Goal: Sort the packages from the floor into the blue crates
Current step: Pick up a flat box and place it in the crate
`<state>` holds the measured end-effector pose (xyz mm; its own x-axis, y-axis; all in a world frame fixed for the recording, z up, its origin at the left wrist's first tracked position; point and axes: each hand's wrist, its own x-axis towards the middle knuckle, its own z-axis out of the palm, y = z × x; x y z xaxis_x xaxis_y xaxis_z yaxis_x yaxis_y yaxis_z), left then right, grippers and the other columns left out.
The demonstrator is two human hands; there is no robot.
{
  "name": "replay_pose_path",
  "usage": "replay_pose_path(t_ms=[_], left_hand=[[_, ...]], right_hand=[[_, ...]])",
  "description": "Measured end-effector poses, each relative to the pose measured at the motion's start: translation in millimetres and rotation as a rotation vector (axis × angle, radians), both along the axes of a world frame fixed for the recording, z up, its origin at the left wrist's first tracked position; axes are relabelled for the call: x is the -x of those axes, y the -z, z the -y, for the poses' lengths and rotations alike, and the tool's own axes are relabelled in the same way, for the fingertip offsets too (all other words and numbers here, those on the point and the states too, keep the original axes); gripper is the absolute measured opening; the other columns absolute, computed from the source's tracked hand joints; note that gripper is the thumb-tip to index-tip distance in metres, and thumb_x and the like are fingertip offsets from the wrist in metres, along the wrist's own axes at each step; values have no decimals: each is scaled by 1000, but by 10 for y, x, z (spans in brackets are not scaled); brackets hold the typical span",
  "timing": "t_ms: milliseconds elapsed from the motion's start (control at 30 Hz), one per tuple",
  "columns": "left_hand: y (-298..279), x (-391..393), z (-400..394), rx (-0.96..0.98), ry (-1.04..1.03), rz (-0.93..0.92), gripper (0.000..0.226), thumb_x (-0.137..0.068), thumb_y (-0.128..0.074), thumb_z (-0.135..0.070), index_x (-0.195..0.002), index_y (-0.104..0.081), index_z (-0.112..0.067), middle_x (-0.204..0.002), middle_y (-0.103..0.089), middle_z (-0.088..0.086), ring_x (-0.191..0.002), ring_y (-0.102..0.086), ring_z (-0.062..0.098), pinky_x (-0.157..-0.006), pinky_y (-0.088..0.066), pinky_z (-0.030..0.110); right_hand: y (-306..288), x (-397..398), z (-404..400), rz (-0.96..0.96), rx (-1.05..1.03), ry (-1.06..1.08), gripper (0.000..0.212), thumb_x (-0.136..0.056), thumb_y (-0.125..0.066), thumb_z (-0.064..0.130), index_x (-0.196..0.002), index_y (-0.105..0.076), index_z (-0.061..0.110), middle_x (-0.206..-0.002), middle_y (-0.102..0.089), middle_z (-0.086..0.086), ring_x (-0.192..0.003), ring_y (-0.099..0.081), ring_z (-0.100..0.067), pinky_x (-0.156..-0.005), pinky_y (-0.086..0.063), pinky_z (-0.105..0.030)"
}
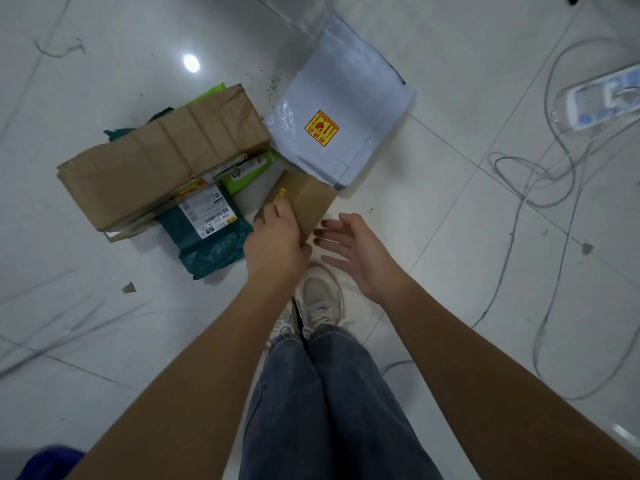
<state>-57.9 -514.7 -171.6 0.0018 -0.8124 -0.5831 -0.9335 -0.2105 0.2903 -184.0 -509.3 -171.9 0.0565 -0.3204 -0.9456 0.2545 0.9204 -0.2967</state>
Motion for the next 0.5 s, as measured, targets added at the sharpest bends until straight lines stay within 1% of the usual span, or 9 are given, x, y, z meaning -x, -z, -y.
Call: replay_pose_path(t_ms=[67,133,167,233,267,300,400,433,500], left_hand=[[-45,-133,30,34,-224,-146,52,-79,-66,-25,-121,-42,-8,-114,-56,12,-98,-57,31,-71,-45,38],[-109,-285,65,-30,-538,-375,50,-78,-66,-19,-124,-46,-12,-113,-61,7,-95,-59,24,-77,-50,36],[-148,-373,75,-97,-695,-501,49,-78,-67,-13,-124,-49,-13,-113,-62,6,-92,-61,20,-76,-52,33],[-240,-571,57,-244,-950,-726,46,-78,-68,-6,-120,-54,-17,-106,-67,3,-80,-69,12,-66,-55,22],[-294,-670,35,-300,-1022,-803,44,-78,-69,-5,-118,-56,-18,-101,-69,1,-73,-70,8,-61,-55,19],[-355,-763,11,-335,-1062,-855,43,-78,-68,-5,-117,-58,-18,-99,-71,1,-72,-71,7,-61,-56,19],[-586,-985,-35,-354,-1131,-985,43,-81,-64,-5,-122,-59,-14,-106,-72,6,-92,-71,18,-81,-56,34],[-686,-1037,-41,-353,-1152,-1034,44,-81,-62,-5,-124,-58,-13,-110,-71,8,-99,-69,23,-87,-53,39],[-892,-1118,-49,-345,-1174,-1116,46,-79,-61,-6,-124,-58,-13,-115,-69,10,-105,-66,27,-93,-51,43]], right_hand=[[-6,-6,25,-116,1,-17,27,-95,-45,32,-112,-55,13,-116,-60,-7,-109,-58,-20,-95,-48,-36],[-29,18,38,-268,18,-75,31,-94,-50,33,-117,-51,13,-124,-55,-6,-113,-55,-19,-96,-46,-35],[-51,38,41,-339,32,-130,38,-93,-51,35,-123,-49,13,-128,-52,-5,-114,-52,-18,-97,-44,-34],[-122,85,54,-415,62,-223,55,-91,-53,38,-139,-39,15,-137,-46,-5,-110,-47,-14,-90,-40,-30],[-165,110,68,-428,72,-251,61,-91,-54,40,-142,-33,16,-140,-43,-6,-109,-45,-14,-88,-39,-29],[-217,136,85,-435,79,-273,65,-90,-55,42,-144,-30,17,-142,-41,-7,-112,-45,-15,-88,-38,-30],[-423,189,175,-431,70,-303,69,-87,-57,48,-144,-30,19,-141,-45,-8,-123,-48,-23,-103,-39,-39],[-509,191,219,-401,63,-300,67,-88,-57,48,-143,-34,18,-138,-49,-8,-121,-51,-24,-102,-42,-41],[-699,171,316,-301,77,-298,58,-89,-56,47,-136,-43,17,-129,-56,-7,-113,-57,-21,-90,-51,-36]])
